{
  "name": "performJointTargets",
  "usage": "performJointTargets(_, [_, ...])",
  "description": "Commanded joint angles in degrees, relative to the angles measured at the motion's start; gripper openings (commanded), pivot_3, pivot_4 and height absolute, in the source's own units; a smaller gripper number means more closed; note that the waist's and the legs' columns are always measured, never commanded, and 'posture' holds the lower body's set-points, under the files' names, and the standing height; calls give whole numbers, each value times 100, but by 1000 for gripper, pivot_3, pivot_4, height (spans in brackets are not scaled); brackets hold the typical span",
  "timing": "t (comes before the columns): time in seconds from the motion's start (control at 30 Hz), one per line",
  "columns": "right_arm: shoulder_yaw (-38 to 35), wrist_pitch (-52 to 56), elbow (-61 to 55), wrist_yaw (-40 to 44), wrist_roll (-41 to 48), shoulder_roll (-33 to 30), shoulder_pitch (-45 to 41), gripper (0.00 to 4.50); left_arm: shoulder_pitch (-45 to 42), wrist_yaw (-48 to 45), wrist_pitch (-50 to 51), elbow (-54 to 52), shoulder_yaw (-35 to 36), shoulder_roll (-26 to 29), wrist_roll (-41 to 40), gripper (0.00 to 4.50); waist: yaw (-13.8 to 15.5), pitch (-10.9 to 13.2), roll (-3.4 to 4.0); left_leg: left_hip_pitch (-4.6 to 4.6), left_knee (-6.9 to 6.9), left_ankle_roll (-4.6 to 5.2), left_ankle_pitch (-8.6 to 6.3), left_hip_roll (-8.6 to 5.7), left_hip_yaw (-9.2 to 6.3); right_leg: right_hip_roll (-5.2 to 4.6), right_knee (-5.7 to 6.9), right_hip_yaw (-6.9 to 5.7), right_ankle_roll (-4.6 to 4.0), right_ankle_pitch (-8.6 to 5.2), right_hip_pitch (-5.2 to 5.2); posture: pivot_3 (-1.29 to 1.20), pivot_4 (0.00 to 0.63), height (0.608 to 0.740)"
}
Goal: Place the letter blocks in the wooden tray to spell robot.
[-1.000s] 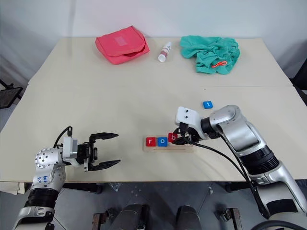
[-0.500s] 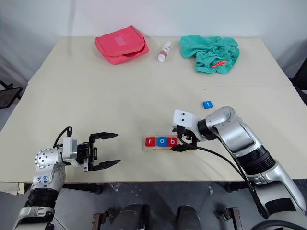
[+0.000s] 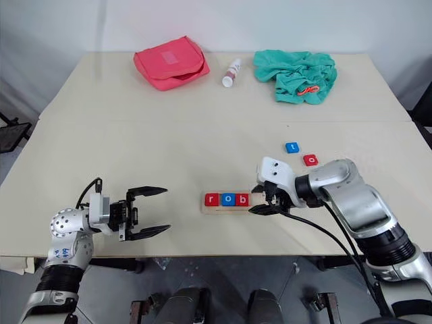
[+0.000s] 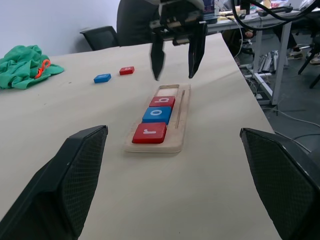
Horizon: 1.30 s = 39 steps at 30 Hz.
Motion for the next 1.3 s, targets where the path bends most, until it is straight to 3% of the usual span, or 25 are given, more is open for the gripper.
performJointTargets(0.03, [-162, -71, -12, -241, 20, 12, 49, 1334, -79, -52, -88, -31, -21, 9, -18, 4500, -5, 0, 0, 0, 0, 0, 0, 0, 1, 0, 0, 0, 0, 0, -1, 0, 150, 740])
performJointTargets(0.17, [-81, -177, 139, -388, -6, 74, 79, 23, -111, -58, -88, -20, -23, 14, -24, 4500, -4, 0, 0, 0, -1, 0, 0, 1, 2, 0, 0, 0, 0, 0, -2, 0, 150, 740])
performJointTargets(1.0, [192, -584, 818, -713, -108, 770, -170, 23, 80, 127, 1, -306, 30, 86, -31, 4500, -9, 0, -1, 0, 0, 0, 0, 1, 0, 0, 1, 0, 0, 0, -1, 0, 150, 740])
performJointTargets(1.27, [-823, -370, 80, -824, 390, 318, 262, 23, -185, 26, -56, 29, -19, 43, 5, 4500, 20, -1, -2, -2, 1, 0, 0, -2, -2, -1, 0, -1, 0, 0, 0, 0, 150, 740])
performJointTargets(1.3, [-1039, -309, 10, -943, 464, 321, 371, 182, -213, 8, -66, 67, -27, 35, 8, 4500, 15, -2, -3, -1, 1, 0, 0, -2, -2, -1, 0, -2, 0, 0, 0, 0, 150, 740])
